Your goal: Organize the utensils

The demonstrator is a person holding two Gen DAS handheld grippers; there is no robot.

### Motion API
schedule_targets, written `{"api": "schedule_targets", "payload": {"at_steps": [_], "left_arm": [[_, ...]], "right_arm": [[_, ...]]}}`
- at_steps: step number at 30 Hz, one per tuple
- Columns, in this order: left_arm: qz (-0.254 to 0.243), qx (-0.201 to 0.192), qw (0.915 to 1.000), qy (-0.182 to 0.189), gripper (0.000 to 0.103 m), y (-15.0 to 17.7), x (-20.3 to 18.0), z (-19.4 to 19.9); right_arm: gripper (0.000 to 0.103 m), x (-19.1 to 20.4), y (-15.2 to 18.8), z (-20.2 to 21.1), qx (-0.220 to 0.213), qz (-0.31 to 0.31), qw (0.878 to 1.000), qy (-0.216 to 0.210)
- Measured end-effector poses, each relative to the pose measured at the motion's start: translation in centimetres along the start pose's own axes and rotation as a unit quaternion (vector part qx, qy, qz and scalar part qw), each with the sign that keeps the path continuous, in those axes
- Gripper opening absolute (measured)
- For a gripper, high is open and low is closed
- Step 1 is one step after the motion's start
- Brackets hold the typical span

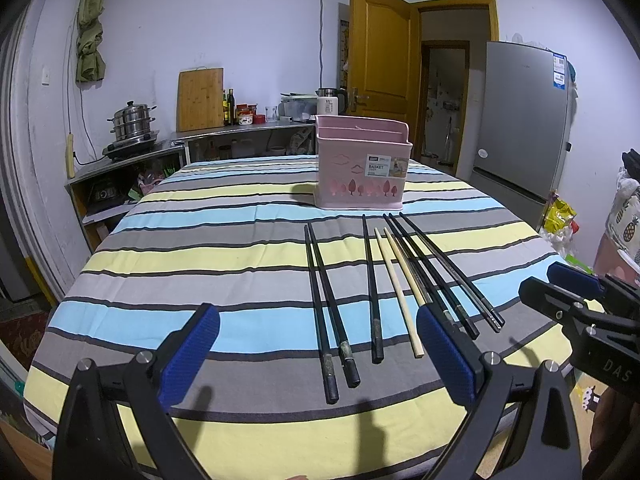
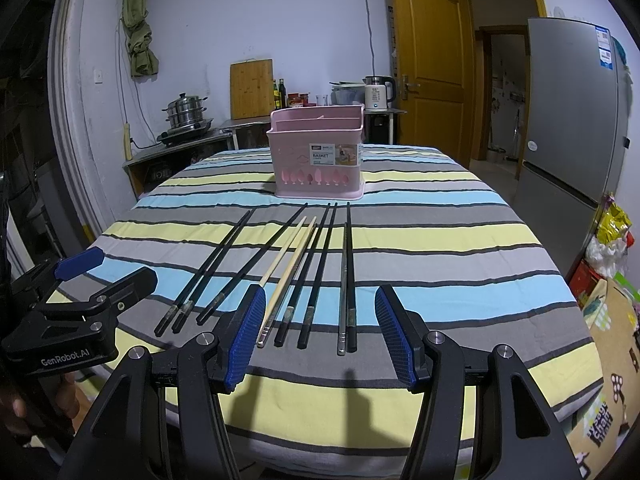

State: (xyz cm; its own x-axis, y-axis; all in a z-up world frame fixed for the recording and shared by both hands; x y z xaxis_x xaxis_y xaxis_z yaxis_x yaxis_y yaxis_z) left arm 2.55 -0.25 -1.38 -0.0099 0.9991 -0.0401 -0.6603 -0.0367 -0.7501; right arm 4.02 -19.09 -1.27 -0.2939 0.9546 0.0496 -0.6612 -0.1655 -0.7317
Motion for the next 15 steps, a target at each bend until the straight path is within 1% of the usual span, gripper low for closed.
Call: {"api": "schedule_targets", "payload": {"at_steps": [9, 15], "left_arm": [[0.001, 0.010, 0.9999, 0.007, 0.100, -0.3, 0.4, -0.8], [0.006, 0.031, 0.9995, 0.009, 0.100, -1.5, 1.7, -2.8]], "right_arm": [[0.058, -0.2, -0.3, -0.6, 0.006, 0.000, 1.000, -0.003], [0.058, -0.3, -1.9, -2.3, 0.022, 0.010, 1.000, -0.006]]}}
Point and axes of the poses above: each gripper's, at about its wrist camera, not at the fingertips, and z roughly against the way its jaws point, x to its left, y to its underside, the point moved 3 cm from there along -z, roughly the way its jaws point, and after that the axes turned 10 degrees about x, right-handed, at the moved point
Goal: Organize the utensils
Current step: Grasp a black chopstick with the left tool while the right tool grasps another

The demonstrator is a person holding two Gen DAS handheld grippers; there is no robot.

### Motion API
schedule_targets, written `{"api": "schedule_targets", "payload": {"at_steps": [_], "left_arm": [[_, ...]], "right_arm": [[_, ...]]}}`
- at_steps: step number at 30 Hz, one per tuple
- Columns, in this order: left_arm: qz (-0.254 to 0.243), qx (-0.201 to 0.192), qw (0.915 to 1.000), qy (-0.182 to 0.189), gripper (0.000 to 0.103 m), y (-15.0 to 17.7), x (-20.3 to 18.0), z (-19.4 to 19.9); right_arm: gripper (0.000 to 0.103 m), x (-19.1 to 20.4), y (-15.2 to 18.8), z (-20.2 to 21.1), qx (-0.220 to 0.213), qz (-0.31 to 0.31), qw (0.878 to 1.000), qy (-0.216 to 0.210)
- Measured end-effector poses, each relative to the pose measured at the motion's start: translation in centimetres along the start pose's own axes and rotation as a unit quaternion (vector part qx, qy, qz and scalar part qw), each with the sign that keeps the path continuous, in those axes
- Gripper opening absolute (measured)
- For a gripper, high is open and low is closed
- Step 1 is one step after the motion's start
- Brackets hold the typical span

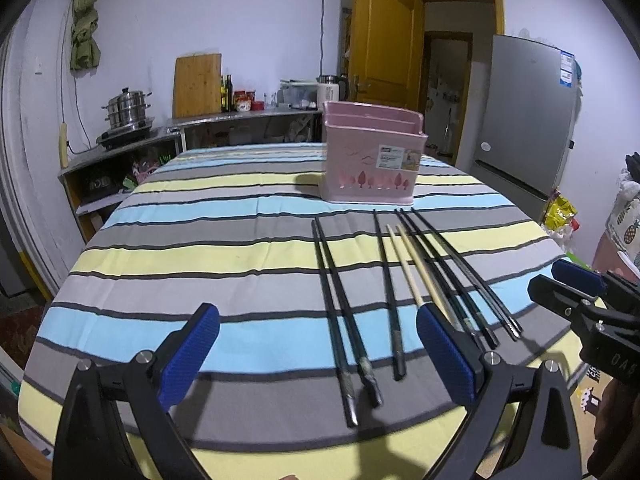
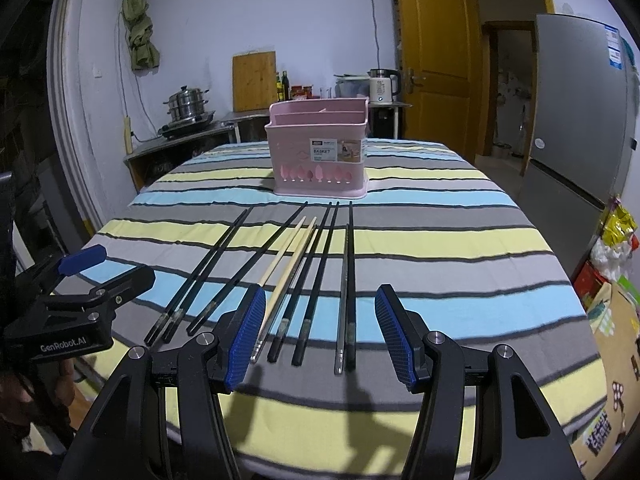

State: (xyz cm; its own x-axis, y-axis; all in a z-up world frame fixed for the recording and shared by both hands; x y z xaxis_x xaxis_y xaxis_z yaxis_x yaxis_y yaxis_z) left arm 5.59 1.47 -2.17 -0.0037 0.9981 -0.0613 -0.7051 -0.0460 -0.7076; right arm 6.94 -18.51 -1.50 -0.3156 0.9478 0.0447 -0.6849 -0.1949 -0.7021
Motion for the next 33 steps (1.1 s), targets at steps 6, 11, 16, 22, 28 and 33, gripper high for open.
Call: {"api": "schedule_targets", "payload": {"at_steps": [6, 11, 16, 22, 28, 33], "left_arm": [[0.007, 0.036, 0.9993, -0.009, 0.096, -2.1, 1.5, -3.1], [0.009, 0.077, 0.9969, -0.014, 0.086, -3.7, 2.6, -6.1], [0.018, 0.115, 0.9932, -0.004, 0.080, -4.4, 3.1, -8.3], [0.015, 0.142, 0.9897, 0.008, 0.069, -4.6, 2.8, -10.0], [0.001, 0.151, 0.9885, 0.008, 0.066, -5.1, 2.1, -10.8], [-0.010, 0.156, 0.9877, -0.003, 0.065, -5.2, 1.8, -11.3]], "right_arm": [[0.058, -0.7, -2.4, -2.9, 0.022, 0.006, 1.000, 0.004], [0.058, -1.7, -3.9, -5.5, 0.047, 0.004, 0.999, 0.008], [0.055, -2.7, -4.9, -8.0, 0.072, -0.003, 0.997, 0.006], [0.043, -3.6, -5.2, -10.4, 0.104, -0.006, 0.995, 0.006], [0.036, -4.3, -5.4, -11.8, 0.122, -0.014, 0.992, 0.003], [0.033, -4.5, -5.8, -12.7, 0.132, -0.015, 0.991, -0.003]]}}
Point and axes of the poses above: each gripper's, at about its wrist camera, not at the fingertips, and z roughly against the way its jaws point, x to its left, y to its underside, the point moved 3 cm from there along -z, roughly the way its jaws point, and after that the axes turned 10 degrees about x, right-handed, at the moved point
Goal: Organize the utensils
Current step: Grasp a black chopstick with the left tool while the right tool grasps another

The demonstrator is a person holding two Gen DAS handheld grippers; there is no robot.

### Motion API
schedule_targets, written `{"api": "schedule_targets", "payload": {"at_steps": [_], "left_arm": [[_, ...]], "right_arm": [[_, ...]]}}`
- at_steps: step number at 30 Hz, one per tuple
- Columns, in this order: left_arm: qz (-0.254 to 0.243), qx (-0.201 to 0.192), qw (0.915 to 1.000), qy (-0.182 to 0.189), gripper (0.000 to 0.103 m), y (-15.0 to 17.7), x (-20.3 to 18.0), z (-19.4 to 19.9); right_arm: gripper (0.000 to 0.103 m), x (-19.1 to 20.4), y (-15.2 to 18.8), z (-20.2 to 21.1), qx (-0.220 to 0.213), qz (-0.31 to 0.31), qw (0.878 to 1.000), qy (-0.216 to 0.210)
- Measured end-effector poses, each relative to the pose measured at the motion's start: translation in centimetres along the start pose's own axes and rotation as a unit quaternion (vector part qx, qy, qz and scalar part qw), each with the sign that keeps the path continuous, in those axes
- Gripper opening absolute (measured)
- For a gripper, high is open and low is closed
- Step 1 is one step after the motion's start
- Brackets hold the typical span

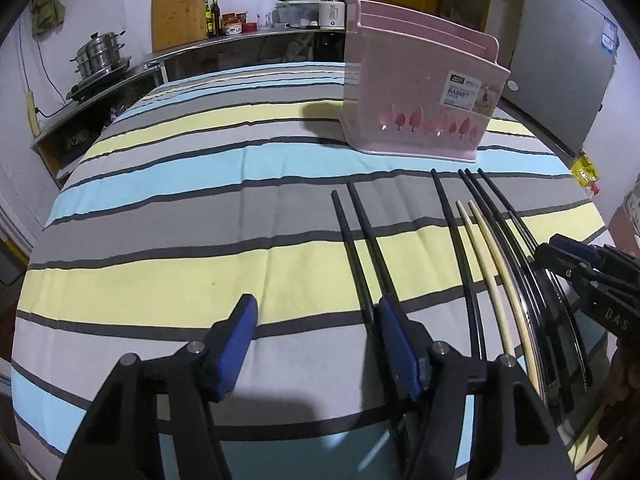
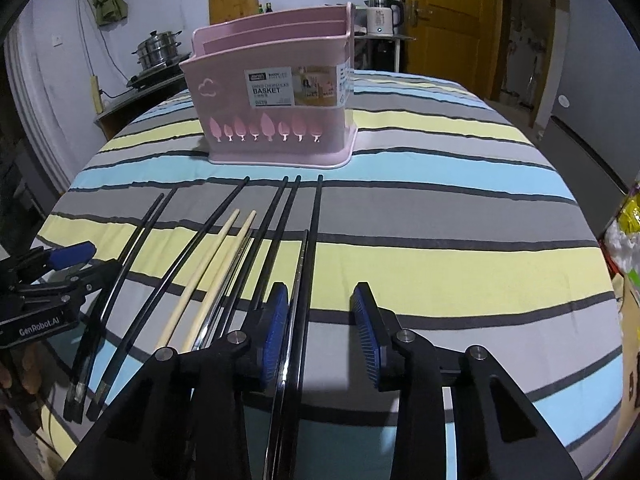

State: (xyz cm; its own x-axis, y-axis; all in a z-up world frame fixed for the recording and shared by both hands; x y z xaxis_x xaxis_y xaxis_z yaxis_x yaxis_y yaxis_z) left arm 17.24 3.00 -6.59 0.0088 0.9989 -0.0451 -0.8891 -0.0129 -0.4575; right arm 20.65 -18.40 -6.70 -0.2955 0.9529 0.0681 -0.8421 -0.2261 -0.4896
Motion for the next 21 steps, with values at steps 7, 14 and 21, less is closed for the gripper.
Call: {"api": "schedule_targets", "payload": {"at_steps": [7, 14, 21], "left_arm": [[-0.004, -0.001, 1.0000, -0.005, 0.063, -0.2, -0.1, -0.2], [0.002, 0.001, 1.0000, -0.007, 0.059, -1.2, 0.0, -0.7], [0.004, 0.010, 0.9999, -0.004, 0.059, -2.4, 0.1, -1.2]], "right_arm": [[0.032, -0.1, -1.2, -0.2, -0.005, -0.004, 1.000, -0.006], [0.023, -0.2, -4.4, -1.4, -0.006, -0.002, 1.000, -0.013], [0.016, -0.5, -6.3, -3.9, 0.031, -0.006, 0.999, -0.017]]}}
Point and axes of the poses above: each gripper's, at about its wrist camera, not at the fingertips, and z roughly against the way its jaws point, x to its left, y to its underside, the point moved 3 cm from there along -z, roughly the way its jaws point, and after that the axes turned 10 degrees about x, right-handed, at the moved point
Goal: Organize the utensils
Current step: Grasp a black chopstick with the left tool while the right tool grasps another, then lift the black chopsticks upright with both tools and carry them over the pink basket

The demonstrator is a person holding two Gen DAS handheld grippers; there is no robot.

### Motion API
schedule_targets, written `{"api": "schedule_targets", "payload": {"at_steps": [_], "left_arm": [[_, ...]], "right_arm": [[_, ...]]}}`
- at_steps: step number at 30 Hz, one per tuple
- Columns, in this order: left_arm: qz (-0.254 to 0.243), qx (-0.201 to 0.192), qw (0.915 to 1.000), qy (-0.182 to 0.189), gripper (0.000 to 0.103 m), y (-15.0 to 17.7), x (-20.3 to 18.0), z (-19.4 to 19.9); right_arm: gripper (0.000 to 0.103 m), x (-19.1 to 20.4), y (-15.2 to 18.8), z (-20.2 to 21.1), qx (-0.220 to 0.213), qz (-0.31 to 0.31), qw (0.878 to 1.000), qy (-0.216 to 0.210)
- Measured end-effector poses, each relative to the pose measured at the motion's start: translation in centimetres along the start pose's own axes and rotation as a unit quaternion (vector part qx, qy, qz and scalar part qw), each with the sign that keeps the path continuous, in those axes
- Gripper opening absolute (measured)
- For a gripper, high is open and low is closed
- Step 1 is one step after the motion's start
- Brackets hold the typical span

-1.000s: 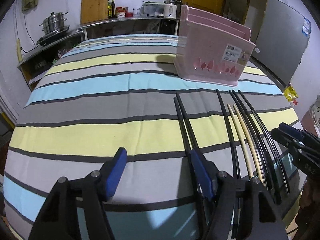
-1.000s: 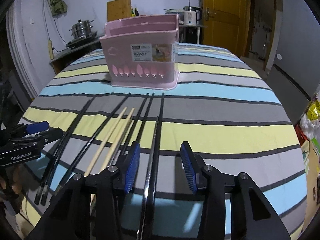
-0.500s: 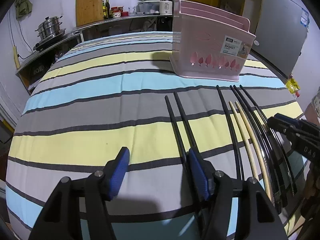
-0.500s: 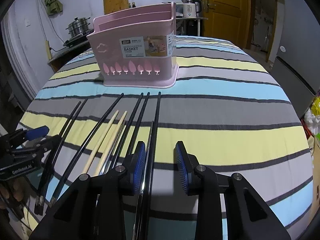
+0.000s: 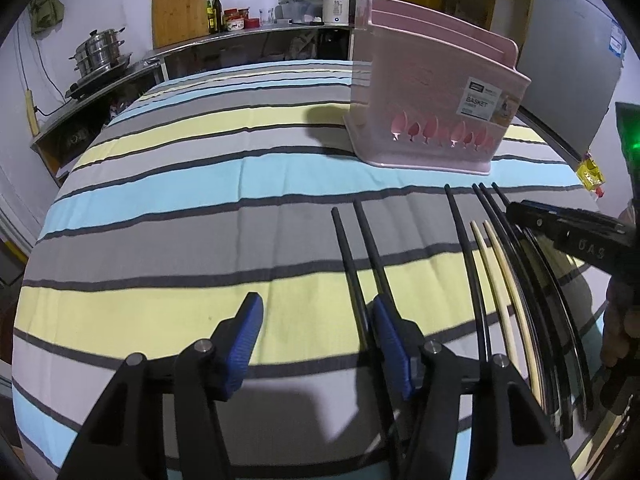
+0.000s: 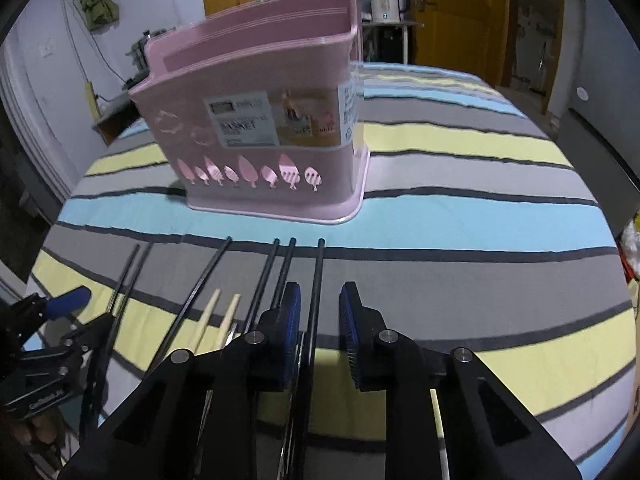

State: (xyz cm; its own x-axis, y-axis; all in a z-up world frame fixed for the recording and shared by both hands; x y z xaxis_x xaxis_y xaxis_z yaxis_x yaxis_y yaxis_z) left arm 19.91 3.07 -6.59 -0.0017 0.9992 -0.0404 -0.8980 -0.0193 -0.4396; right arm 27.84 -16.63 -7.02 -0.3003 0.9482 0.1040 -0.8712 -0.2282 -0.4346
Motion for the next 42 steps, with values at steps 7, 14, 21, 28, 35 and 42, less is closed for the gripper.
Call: {"api": "schedule_targets", "payload": {"at_steps": [7, 14, 21, 28, 35, 42], "left_arm": [[-0.010, 0.016, 0.9998, -0.010, 0.057, -1.8, -0.6, -0.9], [-0.019, 0.021, 0.9996, -0.009, 0.015, -2.9, -0.9, -1.1], [0.003, 0.030, 0.9992, 0.026, 0.006, -3.4, 0.3, -0.6], [-0.004, 0.004, 0.9983, 0.057, 0.006, -4.3, 0.0, 2.9], [-0.009, -0.035, 0.9963, 0.078, 0.005, -5.6, 0.1, 7.2], [-0.015, -0.074, 0.9937, 0.083, 0.005, -6.8, 0.1, 11.2]], "right_arm": [[0.007, -0.5, -0.9, -0.3, 0.022, -0.001, 1.000, 0.003], [0.006, -0.7, -1.2, -0.2, 0.023, -0.008, 1.000, -0.017], [0.005, -0.6, -1.4, 1.2, 0.010, -0.013, 0.999, -0.031], [0.005, -0.6, -2.3, 4.7, -0.023, -0.008, 0.999, -0.032], [0.005, -0.6, -3.2, 8.8, -0.066, -0.005, 0.997, -0.029], [0.005, -0.2, -3.8, 12.5, -0.108, 0.001, 0.994, -0.027]]}}
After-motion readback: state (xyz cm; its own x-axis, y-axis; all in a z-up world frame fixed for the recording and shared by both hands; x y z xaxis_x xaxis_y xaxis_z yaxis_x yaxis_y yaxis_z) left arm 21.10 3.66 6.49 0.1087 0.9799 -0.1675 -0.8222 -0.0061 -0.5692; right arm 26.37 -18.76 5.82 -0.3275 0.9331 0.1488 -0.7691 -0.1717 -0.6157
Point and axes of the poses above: each gripper's, at about its wrist camera, not at the fingertips, and z roughly against the way its jaws point, x to its left, y to its underside, the point moved 3 cm from there along -z, roughly the way its jaws point, and after that the axes turned 10 degrees about x, right-handed, at the moved point
